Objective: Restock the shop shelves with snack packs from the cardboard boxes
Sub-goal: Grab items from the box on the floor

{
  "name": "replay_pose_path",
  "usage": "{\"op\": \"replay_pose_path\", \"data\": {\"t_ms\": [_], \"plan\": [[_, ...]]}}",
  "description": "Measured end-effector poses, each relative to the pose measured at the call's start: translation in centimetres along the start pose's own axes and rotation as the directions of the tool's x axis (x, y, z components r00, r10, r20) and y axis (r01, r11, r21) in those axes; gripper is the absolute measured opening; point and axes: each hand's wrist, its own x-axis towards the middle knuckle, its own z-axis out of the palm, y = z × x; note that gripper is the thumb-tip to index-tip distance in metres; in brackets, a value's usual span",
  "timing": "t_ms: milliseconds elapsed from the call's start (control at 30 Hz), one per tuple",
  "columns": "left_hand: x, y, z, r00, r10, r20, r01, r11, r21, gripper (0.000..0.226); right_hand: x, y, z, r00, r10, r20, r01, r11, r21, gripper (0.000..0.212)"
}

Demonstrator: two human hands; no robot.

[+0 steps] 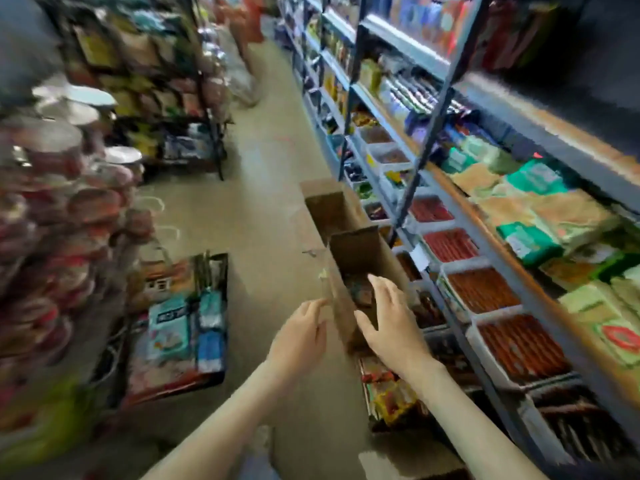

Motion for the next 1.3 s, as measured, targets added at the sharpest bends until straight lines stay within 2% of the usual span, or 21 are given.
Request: {"op": "replay_pose_path", "data": {"t_ms": [100,167,267,367,467,600,733,867,933,1067,1133,1233,1300], "plan": [[-0.3,-10.3,-3.6,0.974,-0.222,-0.053,0.223,0.974,0.034,0.045,5.6,-5.4,7.7,0.975,-0.087,0.203,0.082,0.996,0.031,0.066],[-0.5,-16.6,-5.7,0.927,-0.362,-0.101,0.368,0.929,0.046,0.043,9.0,-9.3,13.1,0.933,-0.117,0.339,0.098,0.992,0.073,0.067],[-0.9,-24.3,-8.0,0.813,-0.559,-0.159,0.580,0.801,0.146,0.047,12.8,-14.6,20.6,0.848,-0.138,0.511,0.076,0.987,0.141,0.070],[-0.9,-29.3,-8.9,0.699,-0.701,-0.141,0.713,0.668,0.213,0.061,14.8,-18.2,26.1,0.822,-0.139,0.552,0.026,0.978,0.208,0.071],[0.5,-31.5,-8.3,0.598,-0.801,-0.026,0.790,0.585,0.183,0.085,15.8,-19.6,29.3,0.795,-0.098,0.599,-0.036,0.978,0.207,0.073],[2.6,-32.3,-6.9,0.465,-0.880,0.097,0.872,0.474,0.120,0.110,16.4,-19.1,30.0,0.760,-0.089,0.644,-0.049,0.980,0.194,0.067],[3.3,-32.4,-6.3,0.425,-0.902,0.079,0.904,0.427,0.009,0.117,17.0,-18.6,29.1,0.769,-0.120,0.629,-0.050,0.968,0.246,0.061],[3.5,-31.2,-7.7,0.389,-0.920,0.035,0.908,0.377,-0.185,0.113,17.4,-18.4,27.4,0.787,-0.121,0.605,-0.087,0.949,0.302,0.060],[3.8,-29.7,-8.9,0.423,-0.905,-0.048,0.861,0.418,-0.291,0.109,17.5,-18.4,25.9,0.796,-0.117,0.594,-0.132,0.924,0.360,0.058],[5.4,-24.3,-11.0,0.566,-0.795,-0.218,0.681,0.601,-0.418,0.104,17.5,-18.0,21.6,0.830,-0.107,0.548,-0.215,0.844,0.491,0.054],[6.6,-20.9,-11.3,0.668,-0.694,-0.269,0.565,0.708,-0.425,0.105,17.2,-17.2,18.5,0.861,-0.095,0.500,-0.239,0.792,0.562,0.052],[8.5,-14.2,-10.4,0.819,-0.487,-0.304,0.363,0.850,-0.383,0.103,16.4,-15.0,12.3,0.910,-0.052,0.411,-0.293,0.621,0.727,0.045],[9.7,-9.1,-9.2,0.886,-0.341,-0.314,0.221,0.906,-0.361,0.101,15.5,-12.3,7.9,0.945,0.020,0.325,-0.287,0.526,0.801,0.045]]}}
